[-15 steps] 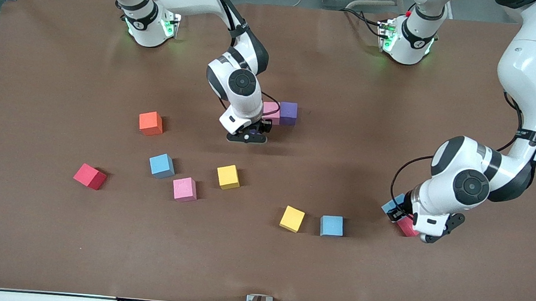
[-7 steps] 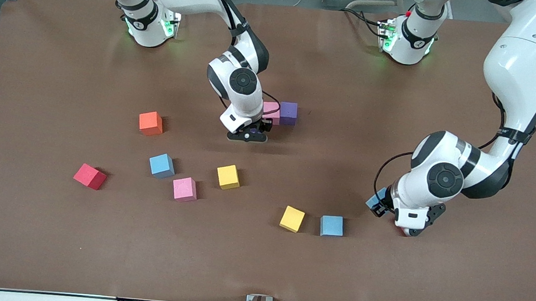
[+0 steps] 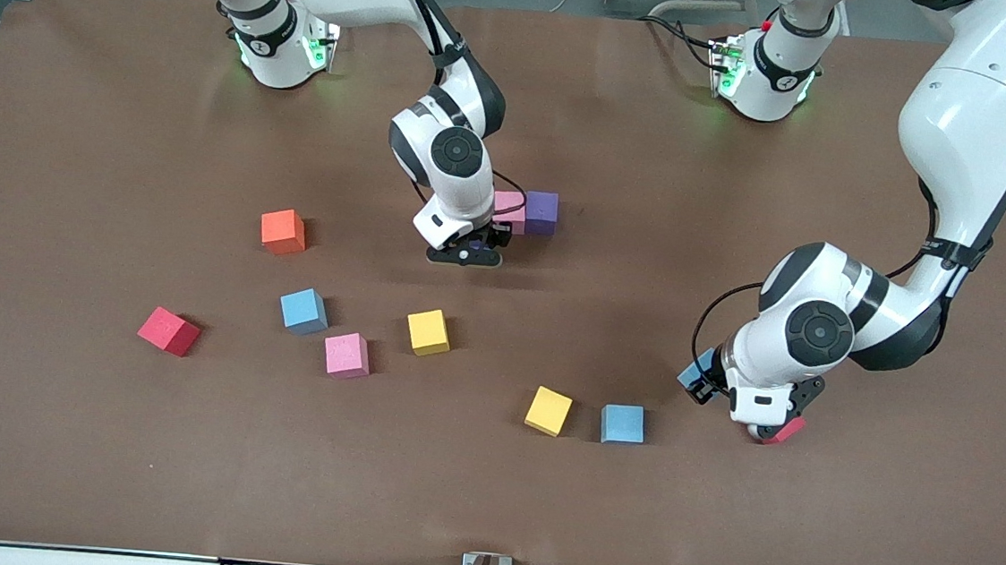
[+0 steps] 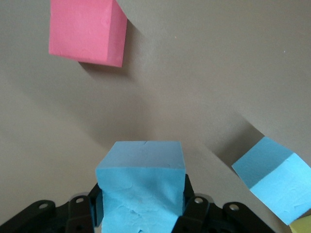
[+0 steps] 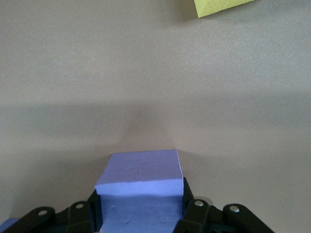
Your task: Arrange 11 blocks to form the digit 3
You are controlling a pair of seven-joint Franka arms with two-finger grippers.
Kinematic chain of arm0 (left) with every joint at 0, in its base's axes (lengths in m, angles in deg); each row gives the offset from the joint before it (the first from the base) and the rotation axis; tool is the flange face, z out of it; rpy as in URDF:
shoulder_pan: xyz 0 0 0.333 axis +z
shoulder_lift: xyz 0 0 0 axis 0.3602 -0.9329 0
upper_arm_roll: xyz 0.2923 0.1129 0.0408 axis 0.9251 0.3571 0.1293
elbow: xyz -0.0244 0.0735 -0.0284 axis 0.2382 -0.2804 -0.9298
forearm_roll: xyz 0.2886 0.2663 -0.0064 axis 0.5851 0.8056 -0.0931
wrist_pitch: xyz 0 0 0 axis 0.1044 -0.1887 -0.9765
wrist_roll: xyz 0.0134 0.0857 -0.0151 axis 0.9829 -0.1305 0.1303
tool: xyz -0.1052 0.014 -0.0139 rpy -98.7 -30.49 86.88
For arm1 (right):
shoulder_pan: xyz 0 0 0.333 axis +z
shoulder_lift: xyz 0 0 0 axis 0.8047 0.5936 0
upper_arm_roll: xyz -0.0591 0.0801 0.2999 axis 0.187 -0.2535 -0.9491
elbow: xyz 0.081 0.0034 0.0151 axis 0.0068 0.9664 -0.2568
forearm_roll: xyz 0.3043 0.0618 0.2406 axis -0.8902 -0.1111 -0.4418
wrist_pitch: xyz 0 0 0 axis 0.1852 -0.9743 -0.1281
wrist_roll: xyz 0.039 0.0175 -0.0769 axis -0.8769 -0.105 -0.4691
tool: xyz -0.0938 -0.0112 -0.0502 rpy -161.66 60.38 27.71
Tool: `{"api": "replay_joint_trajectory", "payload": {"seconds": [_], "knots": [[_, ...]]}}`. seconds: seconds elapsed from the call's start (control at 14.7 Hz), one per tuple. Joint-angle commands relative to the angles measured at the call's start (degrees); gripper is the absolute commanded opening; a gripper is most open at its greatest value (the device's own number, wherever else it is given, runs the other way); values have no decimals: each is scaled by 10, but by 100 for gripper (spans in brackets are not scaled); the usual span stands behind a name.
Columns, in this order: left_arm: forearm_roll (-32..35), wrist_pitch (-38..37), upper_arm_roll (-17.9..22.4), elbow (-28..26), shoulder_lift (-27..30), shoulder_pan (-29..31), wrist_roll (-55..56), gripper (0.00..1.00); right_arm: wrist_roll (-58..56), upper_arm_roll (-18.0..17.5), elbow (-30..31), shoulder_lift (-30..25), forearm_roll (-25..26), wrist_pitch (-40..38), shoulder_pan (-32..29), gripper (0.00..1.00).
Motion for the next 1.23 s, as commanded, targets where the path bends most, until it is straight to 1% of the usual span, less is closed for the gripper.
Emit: {"api": "replay_joint_trajectory", "payload": {"seconds": [0.0, 0.14, 0.2, 0.34, 0.41, 0.48, 0.55, 1.16], "knots": [[-11, -9, 1, 1, 3, -14, 21, 15, 10, 1, 25, -11, -6, 9, 9, 7], [-11, -9, 1, 2, 0, -16, 31, 15, 8, 1, 23, -10, -6, 11, 9, 15], [-11, -9, 1, 2, 0, -17, 40, 15, 8, 1, 22, -10, -6, 9, 9, 23], [-11, -8, 2, 11, -1, -35, 69, 15, 8, 1, 22, -10, -6, 11, 8, 35], [-12, -8, 3, 14, -1, -42, 77, 15, 8, 1, 22, -10, -6, 12, 9, 44], [-13, -8, 3, 14, -1, -44, 77, 15, 8, 1, 22, -10, -6, 13, 9, 74], [-13, -8, 3, 14, -1, -45, 78, 15, 9, 1, 22, -10, -5, 14, 9, 100], [-24, -6, 4, 26, -8, -77, 119, 15, -4, 2, 17, -17, 0, 3, 4, 100]]}}
